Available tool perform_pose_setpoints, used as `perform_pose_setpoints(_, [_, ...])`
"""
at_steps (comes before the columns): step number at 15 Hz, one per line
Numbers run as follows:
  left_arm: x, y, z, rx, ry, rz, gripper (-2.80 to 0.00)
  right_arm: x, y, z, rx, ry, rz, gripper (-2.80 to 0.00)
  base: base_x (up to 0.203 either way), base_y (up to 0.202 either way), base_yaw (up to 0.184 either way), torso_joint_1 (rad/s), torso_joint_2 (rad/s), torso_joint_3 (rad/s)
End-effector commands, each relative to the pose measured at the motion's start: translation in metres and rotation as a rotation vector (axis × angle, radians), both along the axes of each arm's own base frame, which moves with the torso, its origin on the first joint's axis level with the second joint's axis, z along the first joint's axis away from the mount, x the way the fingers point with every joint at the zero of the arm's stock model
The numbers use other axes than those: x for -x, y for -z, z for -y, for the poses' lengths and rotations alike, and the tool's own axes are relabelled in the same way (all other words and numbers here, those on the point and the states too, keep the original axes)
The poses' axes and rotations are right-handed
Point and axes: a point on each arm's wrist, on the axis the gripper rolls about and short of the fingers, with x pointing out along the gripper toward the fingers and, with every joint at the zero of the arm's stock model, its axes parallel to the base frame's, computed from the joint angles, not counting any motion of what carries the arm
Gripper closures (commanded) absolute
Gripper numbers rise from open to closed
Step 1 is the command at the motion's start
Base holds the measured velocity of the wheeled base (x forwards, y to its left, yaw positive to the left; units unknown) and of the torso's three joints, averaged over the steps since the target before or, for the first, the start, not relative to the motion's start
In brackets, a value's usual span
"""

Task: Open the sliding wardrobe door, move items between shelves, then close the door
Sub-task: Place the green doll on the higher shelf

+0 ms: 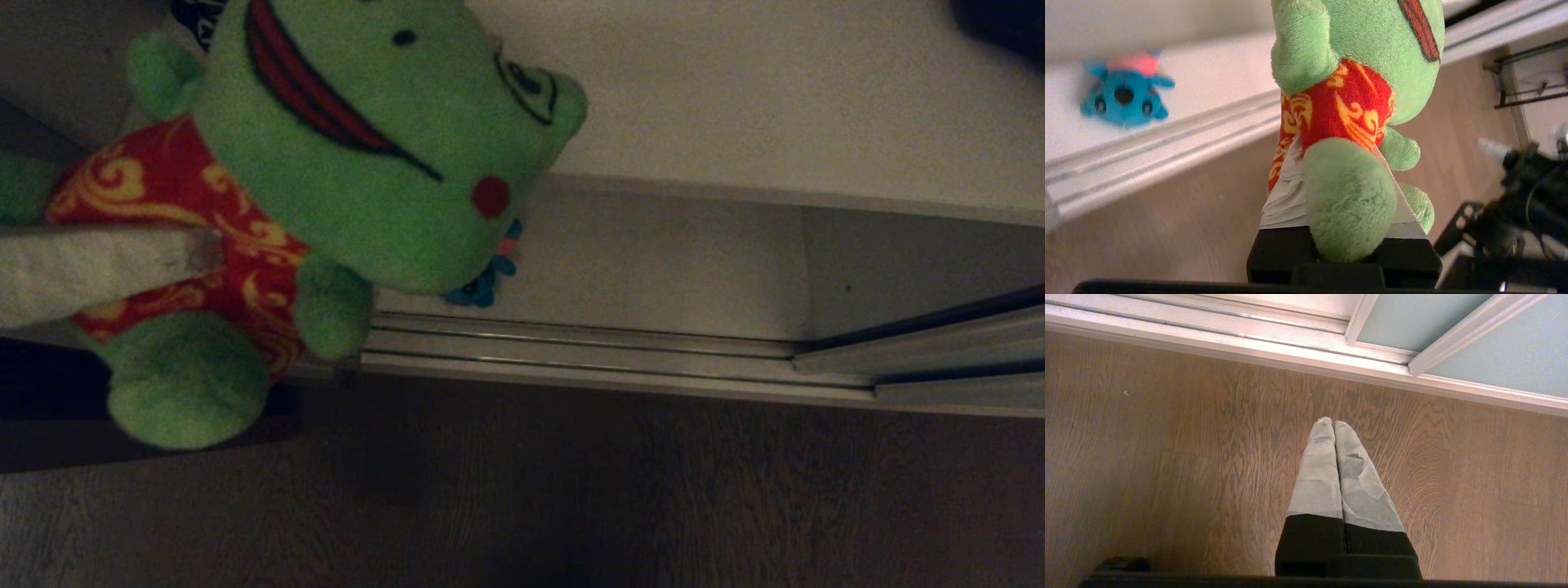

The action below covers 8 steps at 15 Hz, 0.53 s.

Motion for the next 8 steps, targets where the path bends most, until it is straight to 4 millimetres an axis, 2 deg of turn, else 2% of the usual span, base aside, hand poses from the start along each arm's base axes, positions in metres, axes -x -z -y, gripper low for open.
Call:
perform_pose_setpoints(1, [-0.027, -0.013, 0.031, -0.024, -0.016, -0.018, 0.0, 0.0, 0.0, 0.0, 0.001, 0.0, 0.001, 0.0, 0.0, 0.0, 0.0, 0.0, 0.0, 0.0])
perform_pose_setpoints(5, [-0.054, -0.045, 0.076, 0.039, -0.107, 0.042, 0.0, 0.0, 0.0, 0.0, 0.001, 0.0, -0.001, 0.0, 0.0, 0.0, 0.0, 0.0, 0.0, 0.0])
perform_pose_setpoints(8, [-0.075, -0.059, 0.11, 0.083, -0.156, 0.074, 0.0, 0.0, 0.0, 0.0, 0.001, 0.0, 0.0, 0.0, 0.0, 0.0, 0.0, 0.0, 0.0, 0.0])
